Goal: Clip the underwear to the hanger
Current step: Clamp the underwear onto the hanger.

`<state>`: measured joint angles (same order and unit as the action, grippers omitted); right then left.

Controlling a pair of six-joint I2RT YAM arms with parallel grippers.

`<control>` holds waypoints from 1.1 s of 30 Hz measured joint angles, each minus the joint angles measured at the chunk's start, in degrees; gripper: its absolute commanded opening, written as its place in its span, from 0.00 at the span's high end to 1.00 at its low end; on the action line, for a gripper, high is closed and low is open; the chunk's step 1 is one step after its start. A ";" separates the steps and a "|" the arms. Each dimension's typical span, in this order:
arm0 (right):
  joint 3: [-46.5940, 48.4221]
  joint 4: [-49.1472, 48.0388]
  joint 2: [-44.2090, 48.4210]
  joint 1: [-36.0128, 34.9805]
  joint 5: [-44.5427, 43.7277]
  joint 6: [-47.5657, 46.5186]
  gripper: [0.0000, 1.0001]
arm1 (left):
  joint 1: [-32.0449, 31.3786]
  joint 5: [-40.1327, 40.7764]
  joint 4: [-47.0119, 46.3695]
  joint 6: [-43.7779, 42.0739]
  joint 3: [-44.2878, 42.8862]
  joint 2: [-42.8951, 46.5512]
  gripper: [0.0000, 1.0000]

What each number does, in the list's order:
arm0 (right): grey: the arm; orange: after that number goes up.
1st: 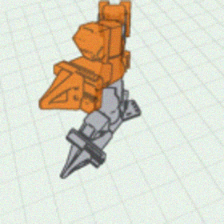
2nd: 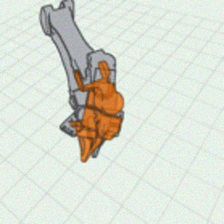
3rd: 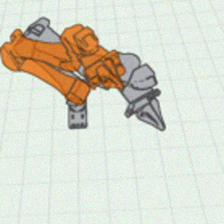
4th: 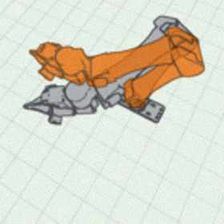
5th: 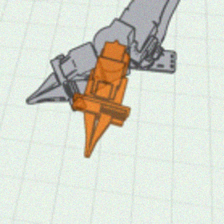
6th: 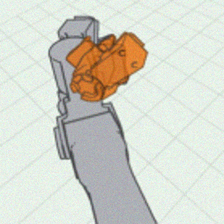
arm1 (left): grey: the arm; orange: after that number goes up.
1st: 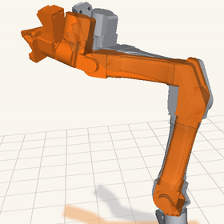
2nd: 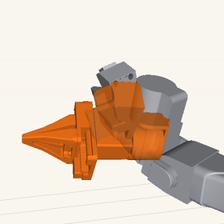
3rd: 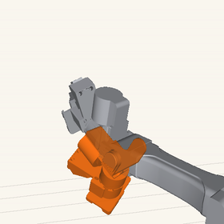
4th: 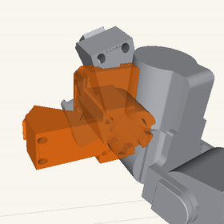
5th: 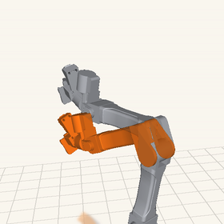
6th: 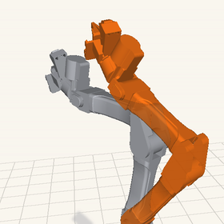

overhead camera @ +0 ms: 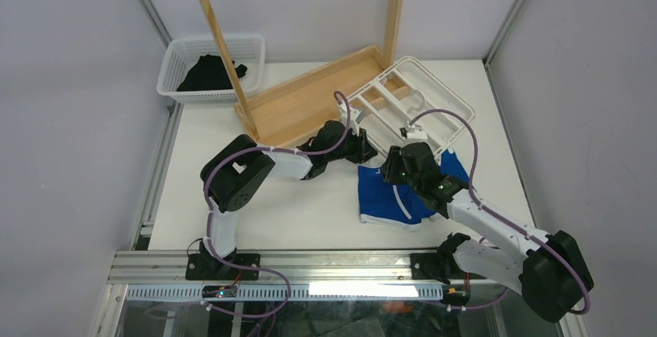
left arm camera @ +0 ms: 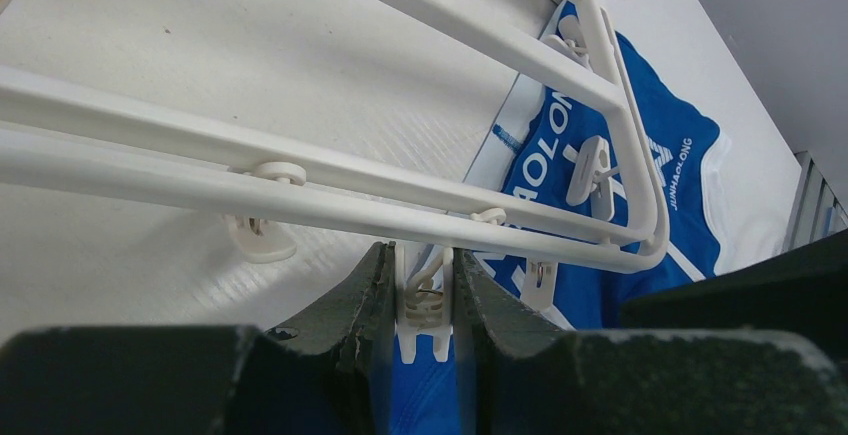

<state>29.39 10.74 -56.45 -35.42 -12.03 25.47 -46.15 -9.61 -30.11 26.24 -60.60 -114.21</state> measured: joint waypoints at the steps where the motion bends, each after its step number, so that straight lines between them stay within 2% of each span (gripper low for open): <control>1: -0.15 -1.38 -0.52 0.09 1.29 -0.15 0.65 | 0.00 -0.02 -0.02 0.00 0.00 0.00 1.00; 5: -2.19 -8.41 -3.10 -0.55 5.38 -0.09 0.62 | 0.00 -0.22 -0.37 0.00 0.00 0.00 1.00; 9: -3.15 -12.26 -9.01 -2.95 4.59 -0.28 0.57 | 0.00 -0.52 -0.74 -0.07 0.00 0.00 1.00; 19: -1.55 -13.51 -17.05 -4.22 -5.03 -1.66 0.55 | 0.00 -0.55 -0.83 -0.26 0.00 0.00 1.00; 33: 0.76 -16.50 -22.71 -5.99 -9.18 -2.45 0.49 | 0.00 -0.55 -0.87 -0.22 0.00 0.00 1.00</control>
<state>30.15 -5.76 -79.15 -41.41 -21.21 23.03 -46.15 -10.15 -30.98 26.02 -60.60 -114.21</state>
